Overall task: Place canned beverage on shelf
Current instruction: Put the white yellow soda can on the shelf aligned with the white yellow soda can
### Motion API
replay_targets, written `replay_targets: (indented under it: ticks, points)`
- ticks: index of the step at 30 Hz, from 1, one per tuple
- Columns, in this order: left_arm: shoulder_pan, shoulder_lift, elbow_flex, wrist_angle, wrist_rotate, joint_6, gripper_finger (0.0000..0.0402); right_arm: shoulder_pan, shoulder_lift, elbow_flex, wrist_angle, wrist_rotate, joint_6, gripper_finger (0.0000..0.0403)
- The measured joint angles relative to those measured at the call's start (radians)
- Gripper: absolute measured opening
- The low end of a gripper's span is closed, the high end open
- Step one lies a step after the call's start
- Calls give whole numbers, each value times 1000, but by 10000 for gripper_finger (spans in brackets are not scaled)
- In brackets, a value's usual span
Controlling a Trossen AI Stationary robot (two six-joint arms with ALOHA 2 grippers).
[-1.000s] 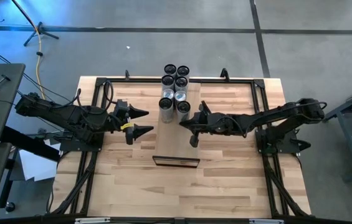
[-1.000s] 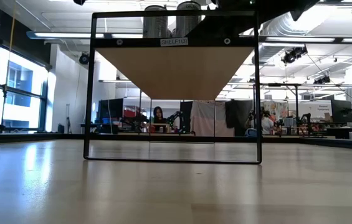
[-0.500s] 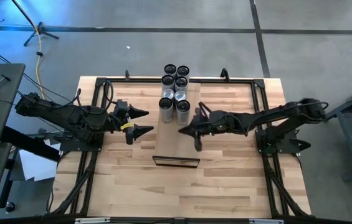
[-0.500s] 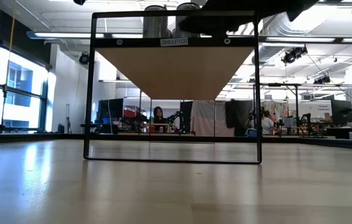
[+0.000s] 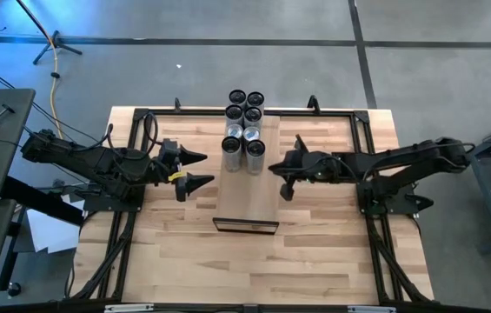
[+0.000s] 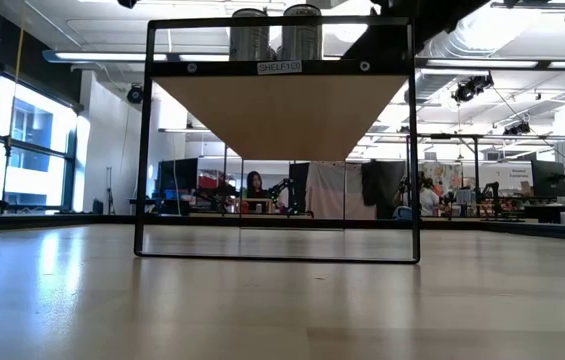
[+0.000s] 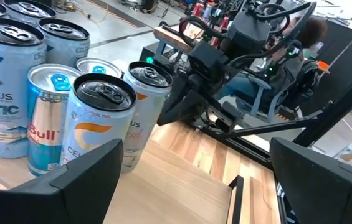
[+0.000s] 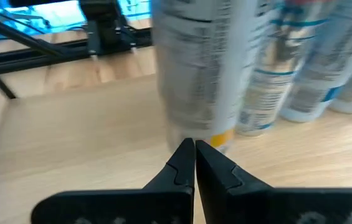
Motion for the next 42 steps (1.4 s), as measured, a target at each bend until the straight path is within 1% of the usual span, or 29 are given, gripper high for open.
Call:
replay_targets:
  ticks: [4,8,13,19,26,32,37,42]
  points:
    - [0,0,0,0,-14,-1,374,-21,8,0,2,8,-22,0]
    - [0,0,0,0,-14,-1,374,-30,9,0,3,-11,-23,0]
    - [0,0,0,0,-16,2,374,-35,10,0,13,-10,-25,0]
    - [0,0,0,1,-41,10,374,-59,12,0,77,-11,-40,0]
    - [0,0,0,1,-42,10,374,-83,12,0,120,-54,-42,0]
    - [0,0,0,1,-42,10,374,-84,13,0,144,-57,-42,0]
    - [0,0,0,0,-42,10,374,-84,40,0,183,-56,-47,0]
    - [0,-1,0,0,-42,10,374,-84,76,0,182,-61,-49,0]
